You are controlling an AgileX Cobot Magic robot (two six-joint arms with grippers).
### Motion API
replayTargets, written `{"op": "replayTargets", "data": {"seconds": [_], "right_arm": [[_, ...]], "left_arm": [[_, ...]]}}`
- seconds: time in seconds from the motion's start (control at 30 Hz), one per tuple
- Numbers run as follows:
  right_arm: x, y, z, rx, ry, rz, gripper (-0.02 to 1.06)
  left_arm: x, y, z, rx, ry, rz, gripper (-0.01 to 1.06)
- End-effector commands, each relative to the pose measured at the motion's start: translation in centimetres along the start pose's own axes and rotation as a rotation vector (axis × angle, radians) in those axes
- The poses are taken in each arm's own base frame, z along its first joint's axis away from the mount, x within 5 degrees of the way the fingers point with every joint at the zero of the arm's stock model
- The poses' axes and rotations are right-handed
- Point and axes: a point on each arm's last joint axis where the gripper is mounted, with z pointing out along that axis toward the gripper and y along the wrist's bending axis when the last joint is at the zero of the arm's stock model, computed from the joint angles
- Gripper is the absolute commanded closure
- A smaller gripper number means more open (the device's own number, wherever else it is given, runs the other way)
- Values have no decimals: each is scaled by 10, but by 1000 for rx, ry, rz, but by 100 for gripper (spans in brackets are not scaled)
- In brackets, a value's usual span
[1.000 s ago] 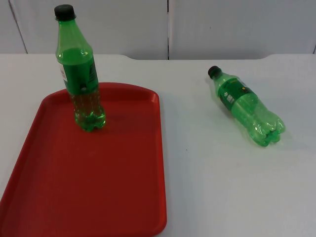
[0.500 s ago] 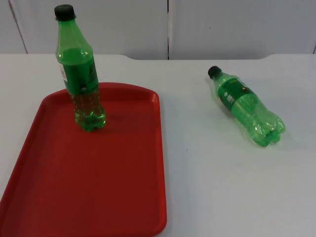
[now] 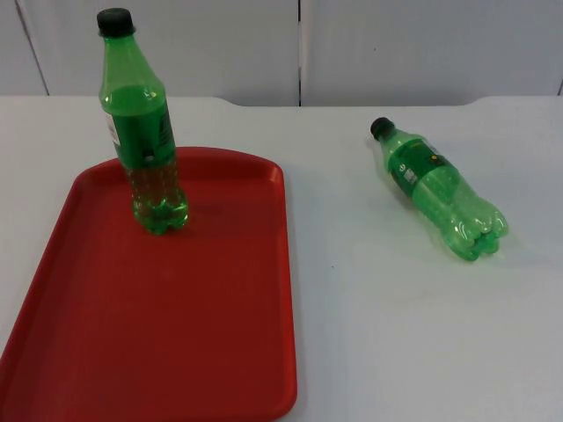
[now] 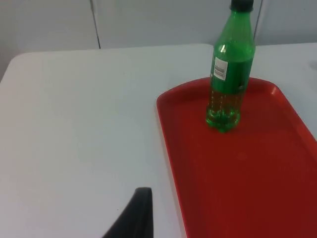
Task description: Place the bottle upright on the tray.
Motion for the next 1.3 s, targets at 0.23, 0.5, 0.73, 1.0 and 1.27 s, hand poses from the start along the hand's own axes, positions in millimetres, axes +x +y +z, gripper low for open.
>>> {"op": "replayTargets", "data": {"seconds": [0.23,0.5,0.73,1.0,1.27], "right_arm": [[0,0,0,4,-8,5,9],[0,0,0,4,-8,5,9],[0,0,0,4,-8,5,9],[0,0,0,4,-8,5,9],[0,0,0,4,-8,5,9]], "left_arm": [[6,-1,2,14,38,46,0],[13,-1,6,11,88,53,0],[13,0,6,-3,88,35,0],[12,1,6,-11,86,29,0],[13,0,6,-3,86,35,0]]}}
